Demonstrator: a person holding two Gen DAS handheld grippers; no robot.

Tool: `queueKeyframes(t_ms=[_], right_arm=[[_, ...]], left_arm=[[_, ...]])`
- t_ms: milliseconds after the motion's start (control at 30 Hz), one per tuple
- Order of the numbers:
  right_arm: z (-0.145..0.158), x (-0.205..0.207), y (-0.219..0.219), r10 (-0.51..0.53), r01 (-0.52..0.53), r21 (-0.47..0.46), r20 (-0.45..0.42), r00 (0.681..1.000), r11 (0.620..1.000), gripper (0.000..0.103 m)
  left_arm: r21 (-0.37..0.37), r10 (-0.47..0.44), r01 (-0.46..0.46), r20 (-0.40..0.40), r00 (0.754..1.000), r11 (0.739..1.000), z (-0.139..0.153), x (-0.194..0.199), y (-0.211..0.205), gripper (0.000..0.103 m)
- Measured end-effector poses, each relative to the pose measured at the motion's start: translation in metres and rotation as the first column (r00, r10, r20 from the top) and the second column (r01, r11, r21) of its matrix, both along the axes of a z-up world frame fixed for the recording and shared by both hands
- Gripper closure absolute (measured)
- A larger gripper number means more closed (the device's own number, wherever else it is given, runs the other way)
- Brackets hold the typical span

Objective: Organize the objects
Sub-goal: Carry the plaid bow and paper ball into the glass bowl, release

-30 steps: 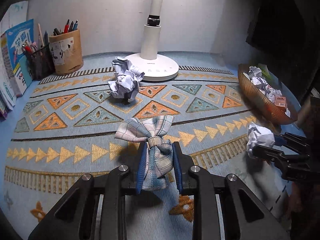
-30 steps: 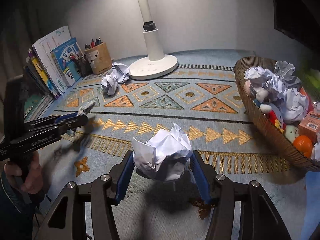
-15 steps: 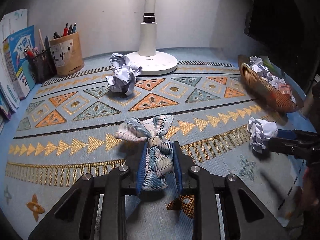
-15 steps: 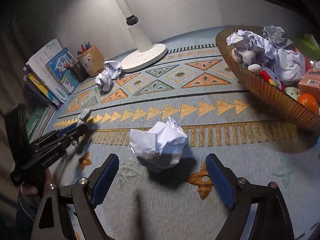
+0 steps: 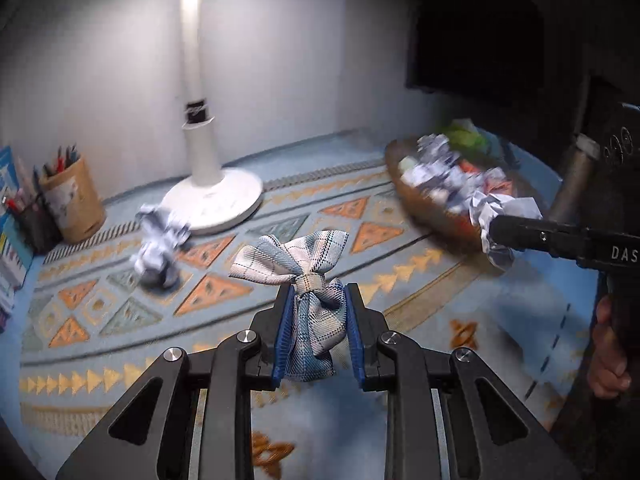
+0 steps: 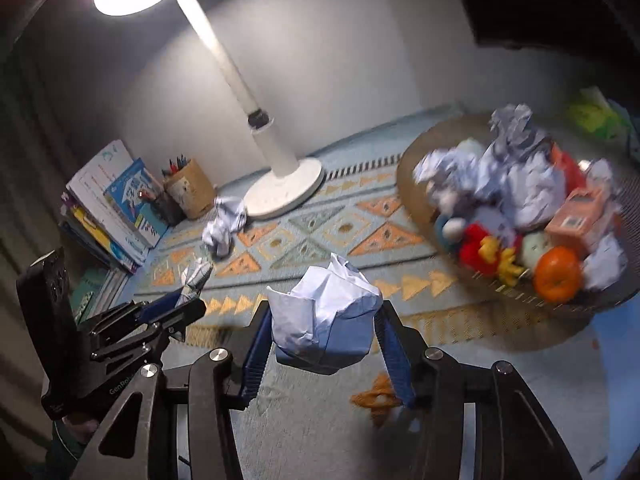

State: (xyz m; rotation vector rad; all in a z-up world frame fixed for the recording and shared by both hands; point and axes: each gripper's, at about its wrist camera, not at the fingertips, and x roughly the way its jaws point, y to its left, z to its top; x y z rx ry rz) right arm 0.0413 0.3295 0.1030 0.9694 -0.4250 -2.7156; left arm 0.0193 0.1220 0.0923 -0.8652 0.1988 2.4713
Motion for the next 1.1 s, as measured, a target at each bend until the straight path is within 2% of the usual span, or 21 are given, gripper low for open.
queueKeyframes(t_ms=[67,133,233,367,500,567,600,633,767,833,867,933,1033,1100], right_arm=[[0.028,0.006,0.030,-0.090,0.093,0.032,-0.078,0.993,0.995,0.052],[0.050,0.009,0.059,-0.207,0.221,0.091,-0.138,0.969,0.971,0.052],[0.065,-0.002,0.097,-0.352,0.369,0.169,-0.124,0.928,0.914,0.052],[0.065,-0.020,0.123,-0.394,0.401,0.204,-0.074,0.916,0.893,0.052],[0.056,-0.033,0.136,-0.410,0.409,0.222,-0.043,0.911,0.885,0.052],[0.052,-0.041,0.143,-0.415,0.411,0.225,-0.031,0.909,0.884,0.051],[0.049,-0.045,0.146,-0.413,0.407,0.227,-0.021,0.910,0.885,0.044],[0.046,-0.048,0.148,-0.413,0.404,0.229,-0.013,0.911,0.885,0.037],[0.041,-0.042,0.155,-0.414,0.408,0.189,-0.007,0.910,0.893,0.037],[0.039,-0.037,0.156,-0.407,0.402,0.149,-0.001,0.914,0.903,0.037],[0.040,-0.035,0.155,-0.402,0.398,0.135,0.001,0.916,0.907,0.037],[0.041,-0.032,0.149,-0.390,0.387,0.122,0.001,0.921,0.914,0.037],[0.047,-0.026,0.129,-0.342,0.341,0.099,-0.011,0.940,0.935,0.036],[0.053,-0.023,0.109,-0.289,0.290,0.071,-0.024,0.957,0.954,0.036]], left_arm=[[0.032,-0.074,0.075,-0.022,0.997,0.997,0.022,-0.009,0.030,0.081],[0.071,-0.139,0.141,-0.027,0.990,0.987,0.038,-0.022,0.061,0.081],[0.085,-0.223,0.225,-0.032,0.974,0.971,0.047,-0.039,0.112,0.081],[0.117,-0.283,0.277,0.036,0.959,0.954,0.034,-0.060,0.164,0.081],[0.137,-0.309,0.295,0.098,0.946,0.946,0.014,-0.072,0.192,0.080],[0.137,-0.331,0.315,0.120,0.936,0.939,0.007,-0.074,0.202,0.070],[0.133,-0.333,0.317,0.120,0.935,0.939,0.004,-0.074,0.205,0.064],[0.128,-0.332,0.317,0.116,0.936,0.940,0.003,-0.072,0.206,0.062],[0.121,-0.342,0.329,0.117,0.932,0.937,0.004,-0.067,0.192,0.056],[0.138,-0.327,0.311,0.109,0.939,0.940,0.007,-0.064,0.177,0.022],[0.159,-0.321,0.304,0.095,0.942,0.939,0.010,-0.061,0.167,0.018],[0.184,-0.318,0.302,0.065,0.946,0.935,0.017,-0.053,0.147,0.017],[0.157,-0.228,0.221,0.026,0.973,0.963,0.028,-0.044,0.122,0.017],[0.159,-0.179,0.175,0.008,0.984,0.972,0.035,-0.036,0.100,0.017]])
